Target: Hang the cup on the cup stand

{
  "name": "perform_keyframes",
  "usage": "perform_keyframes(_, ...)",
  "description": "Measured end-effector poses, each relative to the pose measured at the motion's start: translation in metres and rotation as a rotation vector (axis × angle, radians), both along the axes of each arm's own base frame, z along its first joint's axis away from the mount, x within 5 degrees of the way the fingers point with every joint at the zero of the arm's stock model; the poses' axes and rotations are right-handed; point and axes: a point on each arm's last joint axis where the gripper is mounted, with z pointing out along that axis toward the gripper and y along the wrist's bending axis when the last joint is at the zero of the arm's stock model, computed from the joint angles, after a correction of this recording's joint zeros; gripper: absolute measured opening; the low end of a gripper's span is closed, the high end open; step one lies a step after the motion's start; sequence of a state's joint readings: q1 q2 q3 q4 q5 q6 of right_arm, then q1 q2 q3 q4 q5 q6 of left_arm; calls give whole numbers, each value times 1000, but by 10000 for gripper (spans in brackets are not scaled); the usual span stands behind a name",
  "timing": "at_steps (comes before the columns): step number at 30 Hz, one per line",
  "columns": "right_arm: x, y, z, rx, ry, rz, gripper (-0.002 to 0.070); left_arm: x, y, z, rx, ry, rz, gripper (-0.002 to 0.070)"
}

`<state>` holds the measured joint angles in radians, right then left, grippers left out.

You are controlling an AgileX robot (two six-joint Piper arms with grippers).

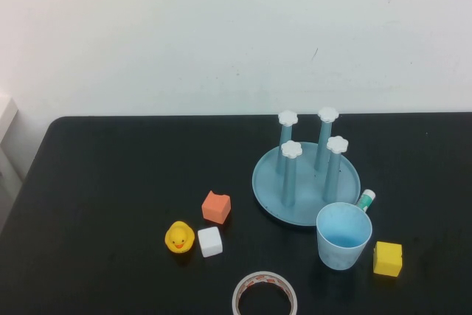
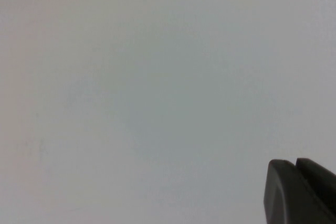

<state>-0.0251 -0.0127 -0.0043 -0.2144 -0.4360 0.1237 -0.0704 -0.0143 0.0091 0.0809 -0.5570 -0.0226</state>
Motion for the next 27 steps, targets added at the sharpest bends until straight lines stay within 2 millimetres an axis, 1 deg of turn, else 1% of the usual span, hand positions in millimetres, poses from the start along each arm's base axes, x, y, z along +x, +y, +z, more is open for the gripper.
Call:
perform_keyframes(2,-2,-1,12,-27,1,-25,-1,-1,-2,8,70,27,13,-1)
perform_keyframes(4,-6,-2,25,-51,-6,-48,-1,-4,-3,21,128,36,36,-1)
perform_keyframes(6,-11,-2,38,-69,-20,-66,-1,-7,-2,33,150,57,57,-1)
perform_keyframes(8,-14,-2,46,-77,-27,-75,-1,-9,-1,41,156,83,74,-1)
perform_keyframes(10,-15,-3,50,-78,-27,-79,-1,-9,0,42,154,113,82,-1)
perform_keyframes(12,-15,-4,50,-77,11,-88,-1,-8,1,39,130,157,75,-1)
perform_keyframes(15,-14,-6,47,-72,128,-113,-1,-4,3,31,37,266,47,-1)
perform_keyframes(17,-16,-9,45,-62,253,-139,-1,-2,6,23,-43,379,36,-1)
perform_keyframes(20,-16,-13,47,-51,420,-169,-1,-1,10,7,-140,604,57,-1)
perform_keyframes(23,-4,-15,49,-48,597,-184,-1,-1,11,-5,-194,782,66,-1)
perform_keyframes(27,21,-15,47,-30,828,-170,-1,5,7,-5,-197,897,37,-1)
